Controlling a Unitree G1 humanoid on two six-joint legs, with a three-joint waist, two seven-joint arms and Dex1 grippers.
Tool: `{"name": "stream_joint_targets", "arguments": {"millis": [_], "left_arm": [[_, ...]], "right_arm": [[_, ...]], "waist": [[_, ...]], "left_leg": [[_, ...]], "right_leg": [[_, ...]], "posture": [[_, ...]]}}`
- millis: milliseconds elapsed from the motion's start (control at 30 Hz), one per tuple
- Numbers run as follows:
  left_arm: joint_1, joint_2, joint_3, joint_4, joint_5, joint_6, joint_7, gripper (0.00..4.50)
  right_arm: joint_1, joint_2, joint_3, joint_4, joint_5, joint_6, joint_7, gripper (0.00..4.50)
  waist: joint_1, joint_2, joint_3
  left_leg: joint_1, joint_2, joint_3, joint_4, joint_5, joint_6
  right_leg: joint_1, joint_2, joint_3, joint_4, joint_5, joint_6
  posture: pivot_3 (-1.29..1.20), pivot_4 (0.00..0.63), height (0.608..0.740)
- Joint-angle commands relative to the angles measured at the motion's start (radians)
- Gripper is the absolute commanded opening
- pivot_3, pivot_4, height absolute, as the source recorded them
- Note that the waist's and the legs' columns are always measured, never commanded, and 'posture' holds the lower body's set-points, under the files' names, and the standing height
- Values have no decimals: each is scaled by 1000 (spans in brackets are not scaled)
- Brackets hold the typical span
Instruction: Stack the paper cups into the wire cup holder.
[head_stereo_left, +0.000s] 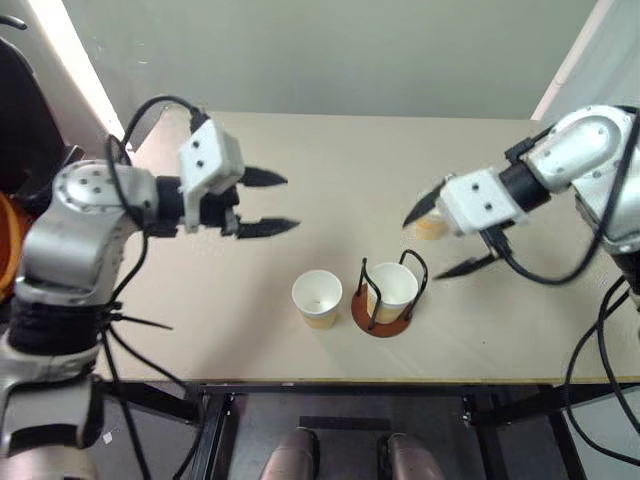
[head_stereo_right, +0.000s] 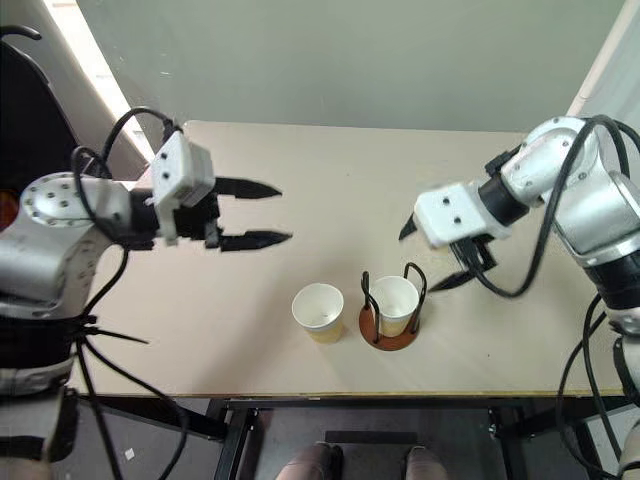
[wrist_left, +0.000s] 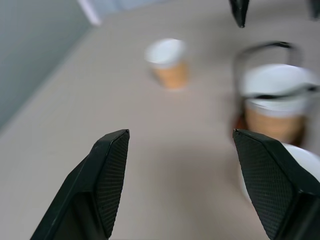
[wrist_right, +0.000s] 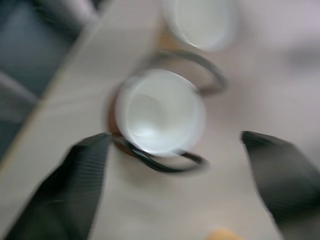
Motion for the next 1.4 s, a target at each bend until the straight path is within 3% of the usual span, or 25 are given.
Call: {"name": "stream_joint_targets", "arguments": {"millis": [33, 167, 367, 433, 567, 900, 1033, 1333, 1400], "left_arm": [[-31, -25, -12, 24, 53, -36, 45, 3560], [5, -32, 0, -37, 29, -4, 51, 3560], [69, -16, 49, -150, -37, 52, 46, 3560], [96, -1, 78, -187, -72, 73, 38, 3560], [107, 14, 105, -207, -89, 96, 60, 3560], [75, -59, -3, -222, -27, 125, 162, 3560], [76, -44, 13, -241, -58, 154, 150, 3560], [92, -13, 22, -269, -82, 173, 139, 3560], [92, -2, 23, -270, -85, 166, 128, 3560]], "right_arm": [[-87, 47, -15, 249, -170, -118, -91, 4463], [-171, 147, 42, 557, -340, -245, -171, 4463], [-225, 267, 48, 850, -448, -353, -221, 4463], [-227, 295, 44, 910, -468, -369, -228, 4463], [-234, 325, 42, 1005, -515, -392, -267, 4463], [-222, 365, 31, 1103, -567, -388, -333, 4463], [-227, 372, 27, 1119, -577, -382, -355, 3585], [-225, 380, 11, 1130, -585, -382, -368, 257], [-227, 375, 4, 1125, -584, -391, -360, 30]], "waist": [[0, 0, 0], [-2, 0, 0], [0, 0, 0], [2, 0, 0], [5, 1, 0], [12, 1, 0], [11, 1, 0], [10, 1, 1], [10, 1, 1]], "left_leg": [[0, 0, 0, 0, 0, 0], [0, 0, 0, -2, -1, -1], [-3, 1, 0, -9, -1, -6], [-5, 2, 0, -9, 3, -17], [-10, 4, 0, -9, 2, -18], [-10, 4, -1, -5, 3, -19], [-8, 5, -1, -6, 4, -22], [-8, 6, -2, -7, 4, -23], [-8, 6, -2, -7, 4, -23]], "right_leg": [[0, 0, 0, 0, 0, 0], [-2, 0, 0, 0, 2, 2], [-9, 0, -2, 1, 4, 7], [-10, 1, -3, 1, 4, 6], [-11, 1, -7, 1, 4, 6], [-11, 0, -10, 1, 4, 6], [-11, 0, -11, 2, 4, 6], [-11, 0, -15, 2, 4, 5], [-11, 0, -15, 2, 4, 5]], "posture": [[0, 150, 740], [0, 150, 740], [0, 150, 740], [0, 150, 740], [0, 150, 740], [0, 150, 740], [0, 150, 740], [0, 150, 740], [0, 150, 740]]}}
